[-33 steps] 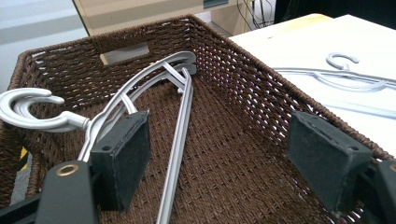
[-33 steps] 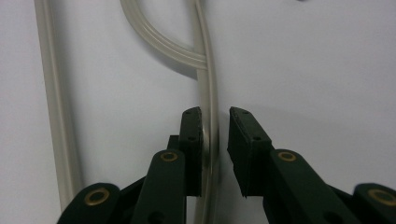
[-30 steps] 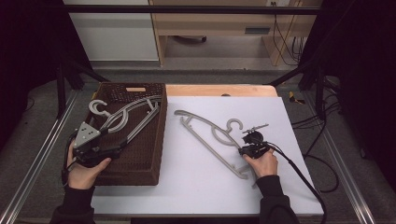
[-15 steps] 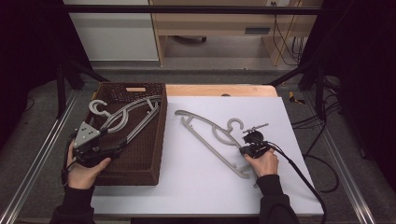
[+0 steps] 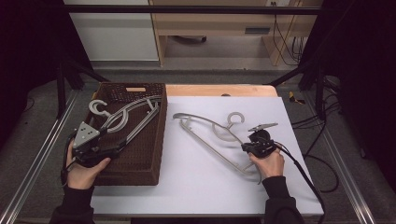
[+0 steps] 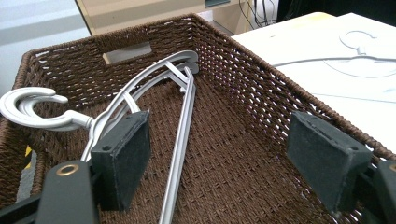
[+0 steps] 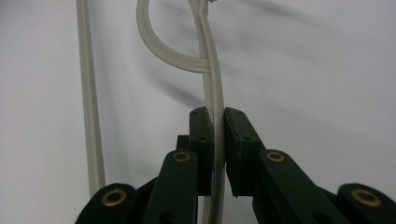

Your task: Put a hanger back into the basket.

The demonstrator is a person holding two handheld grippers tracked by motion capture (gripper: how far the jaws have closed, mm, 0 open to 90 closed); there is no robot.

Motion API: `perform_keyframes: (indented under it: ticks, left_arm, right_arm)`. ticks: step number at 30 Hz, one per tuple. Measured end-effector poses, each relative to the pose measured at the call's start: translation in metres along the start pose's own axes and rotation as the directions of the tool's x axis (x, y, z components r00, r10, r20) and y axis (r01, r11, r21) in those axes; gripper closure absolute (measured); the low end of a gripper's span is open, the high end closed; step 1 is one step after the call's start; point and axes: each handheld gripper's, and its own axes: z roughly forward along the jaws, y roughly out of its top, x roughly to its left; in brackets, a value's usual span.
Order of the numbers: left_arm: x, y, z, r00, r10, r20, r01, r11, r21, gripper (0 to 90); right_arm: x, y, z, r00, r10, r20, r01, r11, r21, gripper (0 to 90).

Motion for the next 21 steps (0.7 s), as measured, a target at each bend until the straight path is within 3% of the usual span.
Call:
perform_keyframes:
  ticks: [21]
  left_arm:
    - [-0.002, 0.001, 0.0, 1.0, 0.005, 0.003, -0.005, 1.0, 0.001, 21.6]
  right_arm:
    - [0.001, 0.005, -0.051, 0.9982, -0.006, -0.059, -0.004, 0.987, -0.159, 82.6]
